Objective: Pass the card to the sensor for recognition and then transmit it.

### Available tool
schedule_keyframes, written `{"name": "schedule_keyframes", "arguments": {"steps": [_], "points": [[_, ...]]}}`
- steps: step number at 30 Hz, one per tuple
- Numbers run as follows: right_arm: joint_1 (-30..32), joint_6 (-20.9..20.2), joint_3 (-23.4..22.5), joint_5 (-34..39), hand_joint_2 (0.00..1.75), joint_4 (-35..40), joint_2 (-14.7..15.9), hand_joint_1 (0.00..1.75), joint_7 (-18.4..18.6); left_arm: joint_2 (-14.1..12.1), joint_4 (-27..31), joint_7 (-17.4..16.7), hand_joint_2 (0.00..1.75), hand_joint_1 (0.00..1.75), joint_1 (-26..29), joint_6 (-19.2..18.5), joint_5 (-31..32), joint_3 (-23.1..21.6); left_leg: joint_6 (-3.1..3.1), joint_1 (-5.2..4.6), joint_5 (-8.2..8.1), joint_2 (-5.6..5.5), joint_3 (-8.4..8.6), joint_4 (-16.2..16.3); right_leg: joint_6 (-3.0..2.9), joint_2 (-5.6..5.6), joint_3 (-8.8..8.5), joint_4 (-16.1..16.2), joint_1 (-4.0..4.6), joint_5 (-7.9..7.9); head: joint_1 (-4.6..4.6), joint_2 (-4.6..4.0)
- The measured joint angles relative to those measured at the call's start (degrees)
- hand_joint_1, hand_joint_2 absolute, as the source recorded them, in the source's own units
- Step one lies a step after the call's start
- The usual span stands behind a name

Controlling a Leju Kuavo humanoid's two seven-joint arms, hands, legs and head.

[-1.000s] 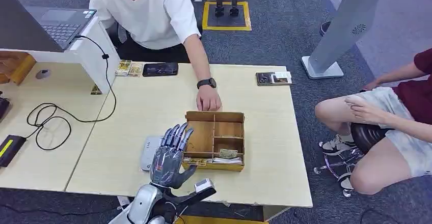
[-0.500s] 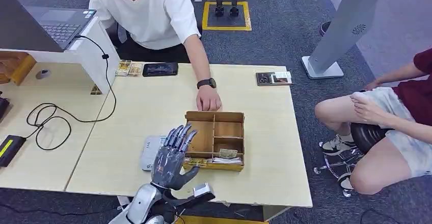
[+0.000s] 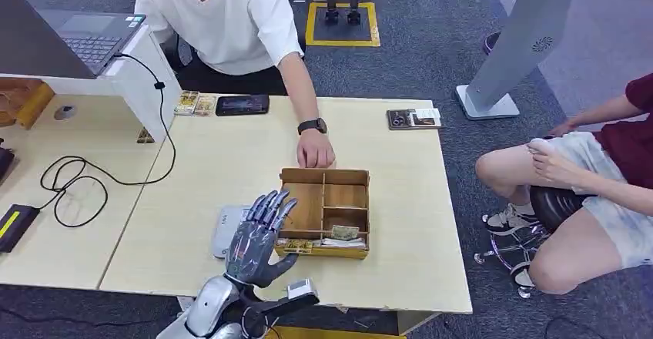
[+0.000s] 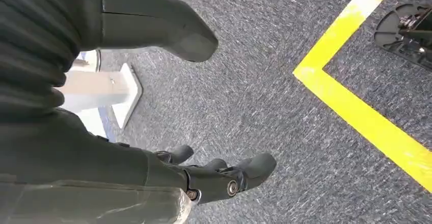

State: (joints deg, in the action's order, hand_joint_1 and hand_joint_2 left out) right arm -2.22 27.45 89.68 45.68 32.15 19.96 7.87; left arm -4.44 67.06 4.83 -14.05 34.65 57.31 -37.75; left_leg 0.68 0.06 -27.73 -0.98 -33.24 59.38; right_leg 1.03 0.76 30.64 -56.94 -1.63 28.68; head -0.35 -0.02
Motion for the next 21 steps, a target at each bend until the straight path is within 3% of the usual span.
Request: {"name": "schedule_keyframes", "arguments": {"steps": [10,21], "points": [[-0.40,-0.44,0.02,-0.15,1.75,-0.70,-0.11,0.00,0.02,-0.07,-1.25,0.22,1.75,0.00,-0.48,-1.75,-1.38,-0.57,0.00,0.00,0.00,0.00,0.00,0.00,0.00,0.00,0.01,0.00,0.00,0.00,0.02,0.00],[-0.84,-1.53,0.00,-1.20,1.75,-1.73,-0.46,0.00,-0.11,-0.94,-2.41,3.70,1.75,0.00,-1.22,-3.98,-4.31,-2.82,0.00,0.00,0.00,0.00,-0.01,0.00,0.00,0.00,0.00,0.00,0.00,0.00,0.02,0.00]]}}
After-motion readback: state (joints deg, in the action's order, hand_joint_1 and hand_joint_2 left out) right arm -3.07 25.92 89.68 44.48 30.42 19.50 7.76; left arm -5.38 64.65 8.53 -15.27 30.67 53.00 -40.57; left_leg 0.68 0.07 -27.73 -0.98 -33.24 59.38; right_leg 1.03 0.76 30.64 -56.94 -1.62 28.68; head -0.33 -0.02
